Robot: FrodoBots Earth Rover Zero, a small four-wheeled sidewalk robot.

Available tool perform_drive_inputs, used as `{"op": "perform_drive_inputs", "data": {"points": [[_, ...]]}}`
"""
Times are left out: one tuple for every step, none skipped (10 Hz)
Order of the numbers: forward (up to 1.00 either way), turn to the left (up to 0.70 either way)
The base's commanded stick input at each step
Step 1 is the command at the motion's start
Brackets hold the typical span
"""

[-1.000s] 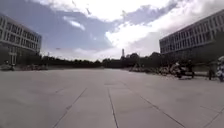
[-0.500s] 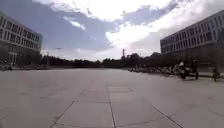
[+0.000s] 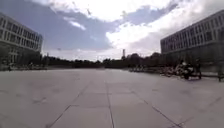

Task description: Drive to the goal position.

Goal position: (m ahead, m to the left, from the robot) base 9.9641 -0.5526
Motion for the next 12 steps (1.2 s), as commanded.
{"op": "perform_drive_inputs", "data": {"points": [[0.50,0.01],[0.50,0.01],[0.50,0.01],[0.50,0.01],[0.50,0.01],[0.50,0.01],[0.50,0.01],[0.50,0.01],[0.50,0.01],[0.50,0.01],[0.50,0.01],[0.50,0.01]]}}
